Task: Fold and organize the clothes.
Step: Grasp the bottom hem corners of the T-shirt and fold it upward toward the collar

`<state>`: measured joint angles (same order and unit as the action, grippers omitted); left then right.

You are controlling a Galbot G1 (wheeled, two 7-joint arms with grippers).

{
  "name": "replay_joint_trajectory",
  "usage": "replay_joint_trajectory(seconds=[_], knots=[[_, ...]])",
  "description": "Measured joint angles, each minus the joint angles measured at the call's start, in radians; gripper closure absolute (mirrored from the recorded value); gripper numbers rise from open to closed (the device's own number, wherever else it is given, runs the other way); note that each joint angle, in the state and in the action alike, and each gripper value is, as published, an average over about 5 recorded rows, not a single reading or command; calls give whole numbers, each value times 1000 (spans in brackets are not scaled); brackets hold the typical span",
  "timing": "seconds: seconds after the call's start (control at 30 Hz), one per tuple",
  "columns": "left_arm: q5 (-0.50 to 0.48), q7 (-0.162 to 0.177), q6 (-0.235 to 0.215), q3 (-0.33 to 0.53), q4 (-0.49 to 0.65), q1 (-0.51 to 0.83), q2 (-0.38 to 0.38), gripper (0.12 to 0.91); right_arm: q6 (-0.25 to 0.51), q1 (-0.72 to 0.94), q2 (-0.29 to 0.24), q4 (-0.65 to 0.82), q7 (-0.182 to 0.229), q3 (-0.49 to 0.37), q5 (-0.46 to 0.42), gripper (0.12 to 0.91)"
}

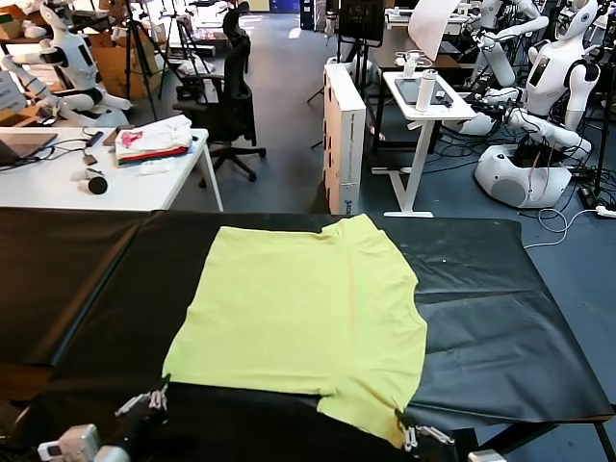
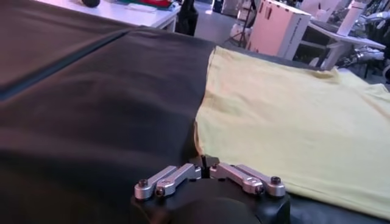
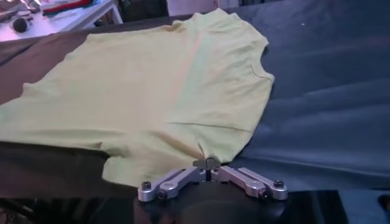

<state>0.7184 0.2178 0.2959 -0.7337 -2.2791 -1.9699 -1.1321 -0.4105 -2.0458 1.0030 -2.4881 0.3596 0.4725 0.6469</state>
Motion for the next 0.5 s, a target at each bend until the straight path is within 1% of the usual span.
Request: replay_joint_trajectory(seconds=[0.1,0.27,0.5], knots=[[5,3,-6,-5,-23,-9,-8,859,4,19,-2,0,-20,13,8,887],[26,9,-19,4,-39,19,-31,865,1,92,-20,13,-45,33,53,887],[39,39,4,35,-10,132,-54,884,-1,250,-47,86,-85,20,108,887]])
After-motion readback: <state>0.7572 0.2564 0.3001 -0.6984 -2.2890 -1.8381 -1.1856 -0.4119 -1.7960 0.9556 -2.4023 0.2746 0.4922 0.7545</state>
